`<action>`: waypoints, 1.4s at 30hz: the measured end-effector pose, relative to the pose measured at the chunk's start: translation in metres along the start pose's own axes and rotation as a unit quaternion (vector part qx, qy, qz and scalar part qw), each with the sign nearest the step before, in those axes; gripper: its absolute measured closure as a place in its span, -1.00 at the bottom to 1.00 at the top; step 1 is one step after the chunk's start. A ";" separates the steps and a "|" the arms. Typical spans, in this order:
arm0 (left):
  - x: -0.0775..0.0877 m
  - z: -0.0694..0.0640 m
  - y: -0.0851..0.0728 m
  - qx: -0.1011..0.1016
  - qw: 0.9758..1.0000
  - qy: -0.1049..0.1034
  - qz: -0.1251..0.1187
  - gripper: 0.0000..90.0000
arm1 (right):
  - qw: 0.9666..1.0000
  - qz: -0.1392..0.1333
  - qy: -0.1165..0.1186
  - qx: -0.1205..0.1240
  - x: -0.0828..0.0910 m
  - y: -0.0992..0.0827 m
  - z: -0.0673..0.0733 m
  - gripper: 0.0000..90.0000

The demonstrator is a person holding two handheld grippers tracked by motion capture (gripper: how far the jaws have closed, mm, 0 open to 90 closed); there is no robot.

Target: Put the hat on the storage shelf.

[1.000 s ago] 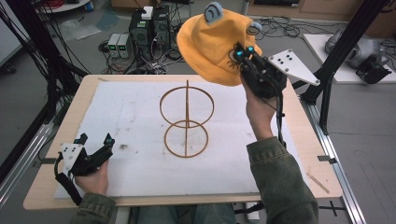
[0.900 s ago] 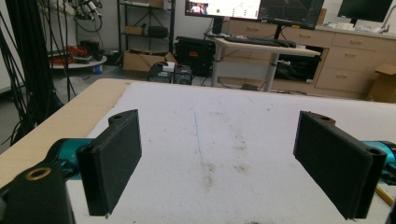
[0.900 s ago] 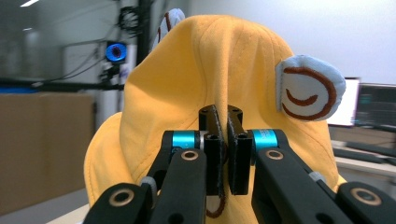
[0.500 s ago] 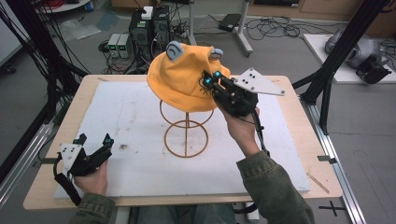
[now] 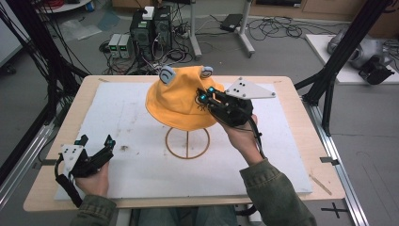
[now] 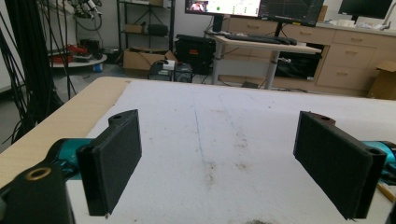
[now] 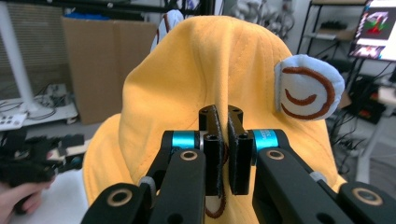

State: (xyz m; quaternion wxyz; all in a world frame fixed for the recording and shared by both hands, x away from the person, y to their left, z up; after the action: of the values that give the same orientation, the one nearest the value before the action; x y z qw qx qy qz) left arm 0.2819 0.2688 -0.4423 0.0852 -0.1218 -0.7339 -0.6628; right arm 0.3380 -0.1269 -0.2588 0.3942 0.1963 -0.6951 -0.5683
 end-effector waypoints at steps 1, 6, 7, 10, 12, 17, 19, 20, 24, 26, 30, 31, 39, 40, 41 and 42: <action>0.000 0.000 0.000 0.000 1.000 0.000 0.000 -0.65 | 1.000 0.002 0.002 0.001 -0.001 -0.003 0.001 0.94; -0.001 0.000 0.000 -0.001 1.000 0.001 0.000 -0.65 | 1.000 0.007 0.000 0.000 -0.001 -0.005 -0.001 0.94; -0.001 -0.001 0.000 -0.002 1.000 0.001 0.000 -0.65 | 1.000 0.006 0.000 -0.004 -0.002 -0.005 -0.002 0.94; -0.001 -0.001 0.000 -0.003 1.000 0.001 0.000 -0.65 | 1.000 0.008 -0.001 -0.007 -0.002 -0.007 -0.005 0.92; -0.001 -0.001 0.000 -0.002 1.000 0.001 0.000 -0.65 | 1.000 0.009 0.000 -0.009 -0.003 -0.008 -0.005 0.90; -0.001 -0.001 0.000 -0.001 1.000 0.002 -0.001 -0.65 | 1.000 0.001 0.004 -0.021 -0.002 -0.008 -0.005 -0.03; -0.001 -0.001 0.000 -0.001 1.000 0.002 -0.001 -0.65 | 0.999 -0.006 -0.015 -0.027 0.000 -0.008 -0.007 -0.20; -0.001 -0.001 0.000 -0.001 1.000 0.002 -0.001 -0.65 | 0.999 -0.011 -0.024 -0.031 0.003 -0.008 -0.008 -0.28; -0.001 0.000 0.000 -0.002 1.000 0.002 0.000 -0.65 | 0.997 -0.031 -0.054 -0.053 0.013 -0.009 -0.017 -0.54; -0.001 0.001 0.000 -0.001 1.000 0.003 0.001 -0.65 | 0.996 -0.033 -0.061 -0.059 0.016 -0.010 -0.019 -0.54; -0.002 0.000 0.000 -0.002 1.000 0.005 0.000 -0.65 | 0.992 -0.041 -0.102 -0.064 0.035 -0.014 -0.030 -0.70; -0.002 0.000 0.000 -0.003 1.000 0.005 0.001 -0.65 | 0.992 -0.041 -0.102 -0.064 0.035 -0.014 -0.030 -0.70; -0.004 -0.004 0.001 -0.006 1.000 0.006 0.000 -0.65 | 0.975 -0.067 -0.193 -0.084 0.070 -0.025 -0.046 -0.74; -0.003 -0.004 0.001 -0.005 1.000 0.006 0.001 -0.65 | 0.972 -0.070 -0.207 -0.088 0.074 -0.028 -0.047 -0.74; -0.003 -0.004 0.001 -0.005 1.000 0.006 0.001 -0.66 | 0.972 -0.070 -0.207 -0.088 0.074 -0.028 -0.047 -0.74; -0.003 -0.005 0.002 0.001 1.000 0.005 0.001 -0.65 | 0.965 -0.077 -0.235 -0.092 0.080 -0.034 -0.049 -0.74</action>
State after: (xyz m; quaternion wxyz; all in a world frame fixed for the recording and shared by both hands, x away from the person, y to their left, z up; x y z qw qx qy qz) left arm 0.2853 0.2640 -0.4407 0.0904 -0.1191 -0.7342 -0.6623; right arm 0.3211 -0.2249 -0.2628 0.1915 0.0730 -0.6958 -0.6884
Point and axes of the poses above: each handheld gripper's, and its own axes: x roughly backward along the jaws, y roughly out of its top, z roughly to its left, the point moved 2 cm from there along -x, roughly forward along the jaws, and after that the axes turned 12 degrees about z, right-handed, at the moved point
